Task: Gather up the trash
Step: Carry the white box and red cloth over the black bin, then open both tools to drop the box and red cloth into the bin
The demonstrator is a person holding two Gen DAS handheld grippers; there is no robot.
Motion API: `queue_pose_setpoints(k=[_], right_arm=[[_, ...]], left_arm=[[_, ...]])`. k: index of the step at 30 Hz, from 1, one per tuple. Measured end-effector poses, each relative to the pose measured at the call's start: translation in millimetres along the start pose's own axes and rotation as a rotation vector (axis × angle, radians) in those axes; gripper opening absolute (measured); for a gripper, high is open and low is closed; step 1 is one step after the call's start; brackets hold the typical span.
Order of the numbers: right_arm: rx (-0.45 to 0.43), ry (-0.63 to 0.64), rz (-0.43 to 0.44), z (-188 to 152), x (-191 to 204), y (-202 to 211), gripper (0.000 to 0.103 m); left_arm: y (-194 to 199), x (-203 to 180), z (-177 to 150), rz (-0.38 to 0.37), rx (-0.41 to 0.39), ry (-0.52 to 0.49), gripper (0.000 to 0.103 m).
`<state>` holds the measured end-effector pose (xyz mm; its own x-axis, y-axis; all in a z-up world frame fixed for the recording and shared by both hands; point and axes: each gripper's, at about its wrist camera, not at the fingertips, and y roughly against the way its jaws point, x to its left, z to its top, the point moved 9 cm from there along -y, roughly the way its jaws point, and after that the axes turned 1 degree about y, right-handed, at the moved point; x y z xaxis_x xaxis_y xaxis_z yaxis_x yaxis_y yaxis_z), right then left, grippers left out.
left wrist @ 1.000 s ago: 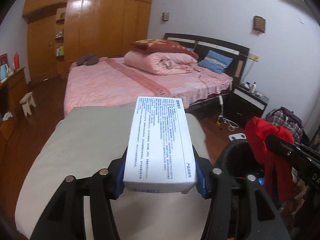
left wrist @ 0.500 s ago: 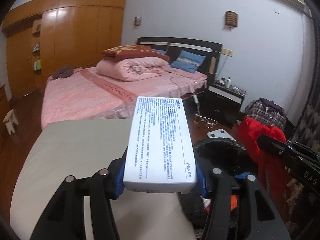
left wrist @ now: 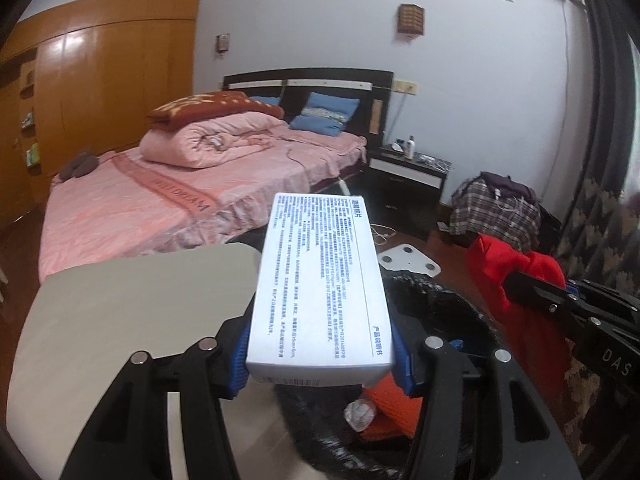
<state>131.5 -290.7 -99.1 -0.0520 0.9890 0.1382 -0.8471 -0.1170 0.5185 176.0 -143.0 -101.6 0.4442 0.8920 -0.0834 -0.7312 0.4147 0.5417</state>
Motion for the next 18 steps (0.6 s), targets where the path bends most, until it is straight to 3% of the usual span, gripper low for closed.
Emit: queue_pose_setpoints(k=[18], right_arm=[[0.048,-0.047,-0.062,-20.1,-57.3,-22.0,0.013]], left_arm=[[-60.9,-45.5,-12.6,-0.082,0.063,-0.062,0.056]])
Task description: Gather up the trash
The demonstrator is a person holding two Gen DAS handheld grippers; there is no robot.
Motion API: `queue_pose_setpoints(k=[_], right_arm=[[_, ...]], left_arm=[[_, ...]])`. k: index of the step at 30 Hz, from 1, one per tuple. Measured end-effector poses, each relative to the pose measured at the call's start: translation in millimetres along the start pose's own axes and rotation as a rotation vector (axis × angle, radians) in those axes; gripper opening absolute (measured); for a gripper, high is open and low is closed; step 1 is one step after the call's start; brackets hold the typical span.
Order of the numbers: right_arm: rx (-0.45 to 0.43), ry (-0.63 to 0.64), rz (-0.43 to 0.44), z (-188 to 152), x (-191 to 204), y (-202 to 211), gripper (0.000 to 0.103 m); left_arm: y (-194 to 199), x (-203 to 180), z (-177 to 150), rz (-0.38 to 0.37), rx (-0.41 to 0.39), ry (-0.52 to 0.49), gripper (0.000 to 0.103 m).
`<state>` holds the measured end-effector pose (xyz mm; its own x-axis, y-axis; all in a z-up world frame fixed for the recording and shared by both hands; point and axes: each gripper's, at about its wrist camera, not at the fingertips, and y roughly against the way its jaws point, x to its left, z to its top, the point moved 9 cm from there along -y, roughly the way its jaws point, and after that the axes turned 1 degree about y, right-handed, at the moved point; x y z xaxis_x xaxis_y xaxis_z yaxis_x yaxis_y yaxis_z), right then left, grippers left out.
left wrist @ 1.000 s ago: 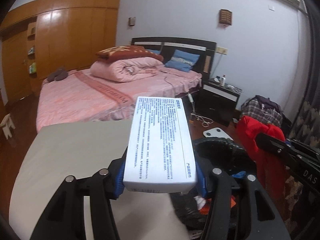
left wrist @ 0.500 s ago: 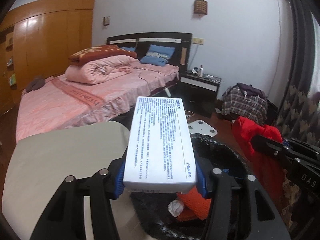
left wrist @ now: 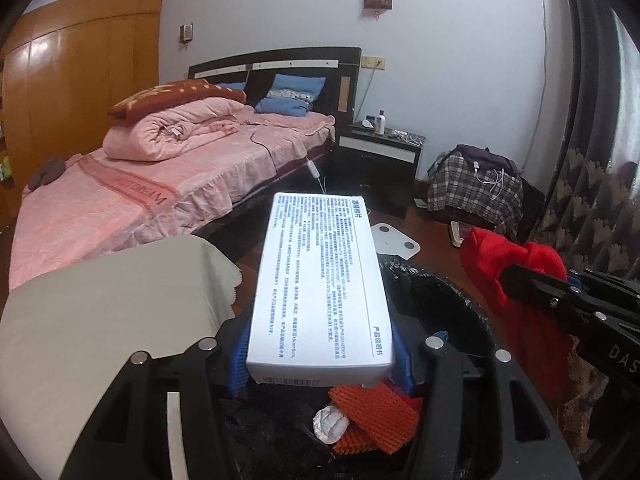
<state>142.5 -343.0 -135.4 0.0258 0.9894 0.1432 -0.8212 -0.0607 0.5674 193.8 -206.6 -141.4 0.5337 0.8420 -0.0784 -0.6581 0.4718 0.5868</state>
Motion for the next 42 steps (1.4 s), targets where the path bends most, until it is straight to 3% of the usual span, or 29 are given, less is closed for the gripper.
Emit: queue_pose_setpoints(k=[3,6,8,13,17,27,42], right_arm=[[0.018,-0.008,-0.004,-3.5,-3.4,-6.9,0.019],[0.038,-0.029,-0.012,-7.1,-9.0,-12.7,0.052],[0.044,-0.033,-0.02,-10.5,-11.3,-14.1,0.057],[0.049,-0.04,-0.044,-13.9,-9.7,-12.0,0.091],[0.041,-0.05,-0.04,-11.5,-1.3,-5.3,0.094],[0.012,-0.014,0.003,0.6,43.0,24.5,0.097],[-0.033,0.057,0.027,14.6,94.8,73.5,0.098]], left_arm=[[-7.2,1.0,1.0,-0.025,0.012,0.008,0.062],[-2.5,11.5,-0.4,-0.024,0.001,0.014,0.074],[1.4,20.2,-2.3,-0.008,0.0,0.02,0.077],[18.1,53.7,-4.1,0.057,-0.009,0.063,0.089],[38.9,71.3,-4.4,0.096,-0.028,0.08,0.096],[95.1,100.6,-16.1,0.185,-0.037,0.133,0.097],[167.2,96.9,-17.6,0.234,-0.096,0.135,0.097]])
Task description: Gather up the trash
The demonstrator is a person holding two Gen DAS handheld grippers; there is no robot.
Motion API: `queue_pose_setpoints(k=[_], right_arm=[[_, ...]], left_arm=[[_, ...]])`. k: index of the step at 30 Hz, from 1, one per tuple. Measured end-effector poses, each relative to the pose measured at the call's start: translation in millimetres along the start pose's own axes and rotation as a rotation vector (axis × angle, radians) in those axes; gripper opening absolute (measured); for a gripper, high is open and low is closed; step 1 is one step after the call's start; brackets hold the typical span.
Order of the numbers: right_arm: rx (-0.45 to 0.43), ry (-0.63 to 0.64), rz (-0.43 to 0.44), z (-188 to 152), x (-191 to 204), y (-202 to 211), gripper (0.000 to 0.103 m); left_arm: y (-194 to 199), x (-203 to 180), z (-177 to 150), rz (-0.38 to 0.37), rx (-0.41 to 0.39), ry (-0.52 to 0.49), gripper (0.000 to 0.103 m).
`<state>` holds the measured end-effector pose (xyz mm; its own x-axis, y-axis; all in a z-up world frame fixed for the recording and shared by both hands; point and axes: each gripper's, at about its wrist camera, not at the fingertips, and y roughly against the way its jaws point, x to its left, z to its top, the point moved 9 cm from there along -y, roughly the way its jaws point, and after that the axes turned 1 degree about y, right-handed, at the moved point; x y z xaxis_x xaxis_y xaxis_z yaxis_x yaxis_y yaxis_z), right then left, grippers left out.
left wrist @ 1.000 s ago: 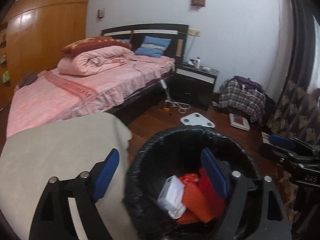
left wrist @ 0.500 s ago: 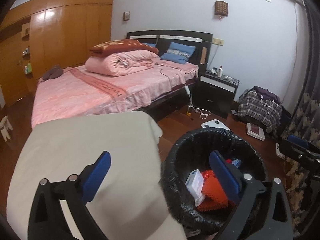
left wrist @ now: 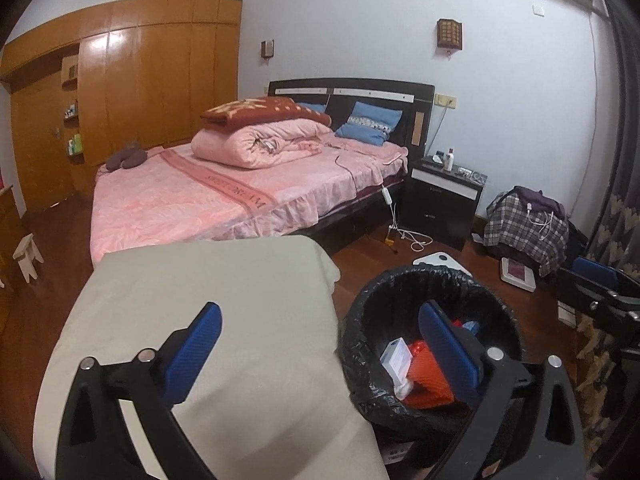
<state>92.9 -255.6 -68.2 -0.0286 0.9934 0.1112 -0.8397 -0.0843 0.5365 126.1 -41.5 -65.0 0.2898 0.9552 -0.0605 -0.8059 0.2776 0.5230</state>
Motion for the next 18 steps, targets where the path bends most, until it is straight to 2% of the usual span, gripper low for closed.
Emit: queue_pose_setpoints(k=[8,18], right_arm=[[-0.02,0.027,-0.004,5.4,14.4,17.9,0.098],[-0.02,0.043,-0.005,5.6,21.4,20.2,0.098]], left_arm=[[24.5,-0.8,5.2,0.006,-0.024,0.008,0.097],[41.3,-4.0,8.0,0.021,-0.055,0.0,0.097]])
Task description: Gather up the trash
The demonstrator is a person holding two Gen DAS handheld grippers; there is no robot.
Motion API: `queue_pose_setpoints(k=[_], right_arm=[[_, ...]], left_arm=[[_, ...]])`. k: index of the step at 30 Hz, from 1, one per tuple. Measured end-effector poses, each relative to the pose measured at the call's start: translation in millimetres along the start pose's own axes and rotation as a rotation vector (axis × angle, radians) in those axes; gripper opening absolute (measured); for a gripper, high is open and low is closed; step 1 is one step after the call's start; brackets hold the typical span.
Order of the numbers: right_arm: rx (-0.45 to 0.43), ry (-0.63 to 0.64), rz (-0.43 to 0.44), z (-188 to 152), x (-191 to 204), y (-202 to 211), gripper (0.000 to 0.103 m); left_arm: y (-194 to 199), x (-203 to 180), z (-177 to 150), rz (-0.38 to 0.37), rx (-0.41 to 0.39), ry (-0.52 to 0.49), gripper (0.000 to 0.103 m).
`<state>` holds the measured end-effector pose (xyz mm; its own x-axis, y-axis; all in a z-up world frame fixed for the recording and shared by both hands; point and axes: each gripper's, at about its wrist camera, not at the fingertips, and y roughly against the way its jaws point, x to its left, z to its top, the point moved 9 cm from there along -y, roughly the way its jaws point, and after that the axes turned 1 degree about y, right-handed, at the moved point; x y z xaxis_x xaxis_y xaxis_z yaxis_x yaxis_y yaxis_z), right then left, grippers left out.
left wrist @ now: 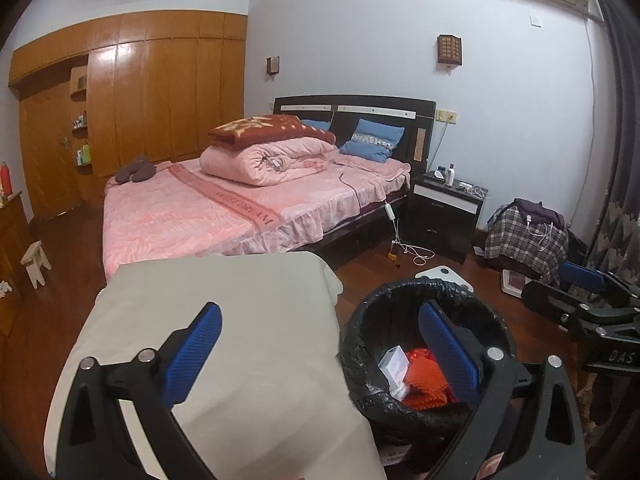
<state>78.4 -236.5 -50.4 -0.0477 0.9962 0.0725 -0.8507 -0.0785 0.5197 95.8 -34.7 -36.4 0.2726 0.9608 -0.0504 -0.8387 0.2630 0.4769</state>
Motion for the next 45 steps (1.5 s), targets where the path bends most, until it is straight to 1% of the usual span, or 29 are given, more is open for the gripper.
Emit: queue_pose_setpoints(k=[45], right_arm=[[0.005,0.005,0.001,-2.5,3.9,-0.1,0.098]], left_arm=[[6.1,1.6,-1.3,0.002,0.003,0.002,0.097]])
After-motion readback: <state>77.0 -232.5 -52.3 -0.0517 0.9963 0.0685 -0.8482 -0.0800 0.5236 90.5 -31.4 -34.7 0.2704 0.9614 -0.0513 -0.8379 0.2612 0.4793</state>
